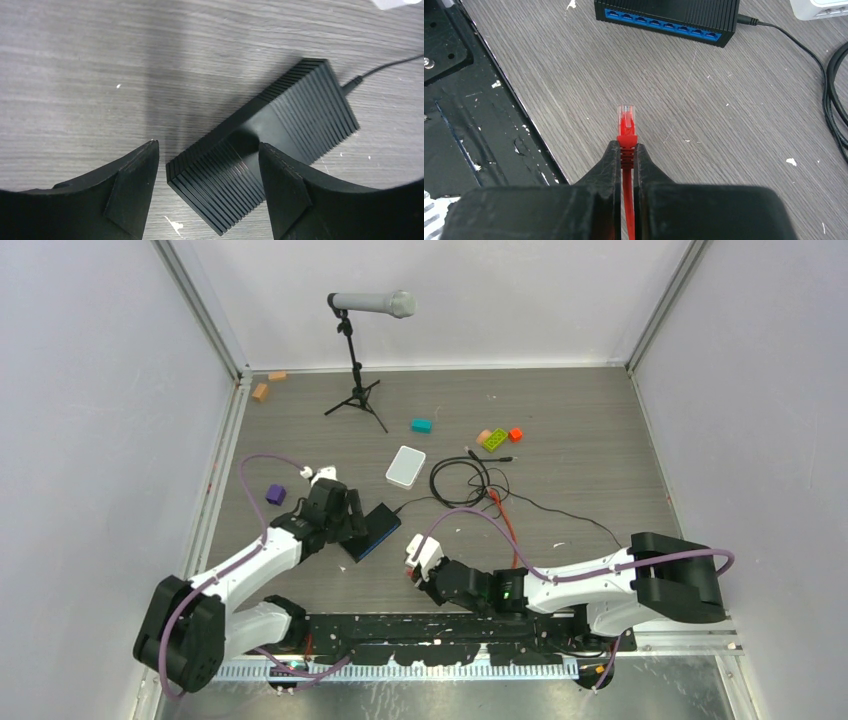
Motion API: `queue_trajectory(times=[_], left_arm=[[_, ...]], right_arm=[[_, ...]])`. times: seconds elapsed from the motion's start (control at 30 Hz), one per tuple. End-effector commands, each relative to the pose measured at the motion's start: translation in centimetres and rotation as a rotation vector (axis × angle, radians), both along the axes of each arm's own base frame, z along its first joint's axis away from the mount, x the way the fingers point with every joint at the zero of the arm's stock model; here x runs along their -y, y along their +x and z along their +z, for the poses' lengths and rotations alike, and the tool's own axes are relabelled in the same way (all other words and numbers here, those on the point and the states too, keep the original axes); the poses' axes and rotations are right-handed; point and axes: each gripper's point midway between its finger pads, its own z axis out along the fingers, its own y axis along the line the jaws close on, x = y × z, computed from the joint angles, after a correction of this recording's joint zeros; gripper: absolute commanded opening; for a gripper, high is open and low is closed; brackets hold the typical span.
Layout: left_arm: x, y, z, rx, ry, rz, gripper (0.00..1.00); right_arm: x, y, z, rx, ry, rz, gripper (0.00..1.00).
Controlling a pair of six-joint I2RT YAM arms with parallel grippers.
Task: Insert the plug into the switch port
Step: Insert the connector into the switch port.
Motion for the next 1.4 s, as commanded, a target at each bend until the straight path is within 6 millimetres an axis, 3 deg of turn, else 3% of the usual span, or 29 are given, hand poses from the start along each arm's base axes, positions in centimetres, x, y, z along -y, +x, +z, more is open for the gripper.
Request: queue_trajectory(times=[0.0, 0.1, 0.2, 0.47, 0.57, 0.7, 0.93, 1.17, 1.37], left_arm=[[-1.2, -0.4, -0.5, -0.098, -0.005, 0.196, 0.75], [-1.1, -1.1, -1.5, -0.136, -0.032, 0.246, 0.74], [0.3, -1.6, -2.0, -0.159, -0.108, 0.22, 0.7], [2.3, -2.8, -1.8, -0.164, -0.194, 0.157, 0.6], [2.1, -2.6, -1.6, -0.137, -0.182, 0.142, 0.6], [2.4, -1.8, -0.7, -0.082, -0.166, 0.079, 0.61], [3.1, -1.0, 0.4, -0.028, -0.152, -0.024, 0.61], [3.7, -1.4, 0.0, -0.032, -0.173, -0.076, 0.59], [3.9, -1.7, -0.3, -0.03, -0.177, -0.098, 0.58]], right_arm=[[-1.0, 0.1, 1.0, -0.02, 0.078, -0.019, 0.01], [-1.0, 0.1, 0.8, -0.021, 0.072, -0.023, 0.01], [-1.0, 0.1, 0.6, -0.021, 0.066, -0.023, 0.0], [-0.8, 0.5, 0.8, -0.009, 0.104, -0.048, 0.0], [-1.1, 0.5, 1.0, 0.014, 0.15, -0.027, 0.01], [-1.2, 1.9, 0.1, 0.096, 0.13, -0.062, 0.0], [-3.1, 3.7, -0.8, 0.188, 0.178, -0.119, 0.0], [-5.8, 4.2, -2.1, 0.19, 0.141, -0.124, 0.0], [-6.6, 4.9, -2.8, 0.203, 0.094, -0.156, 0.01]])
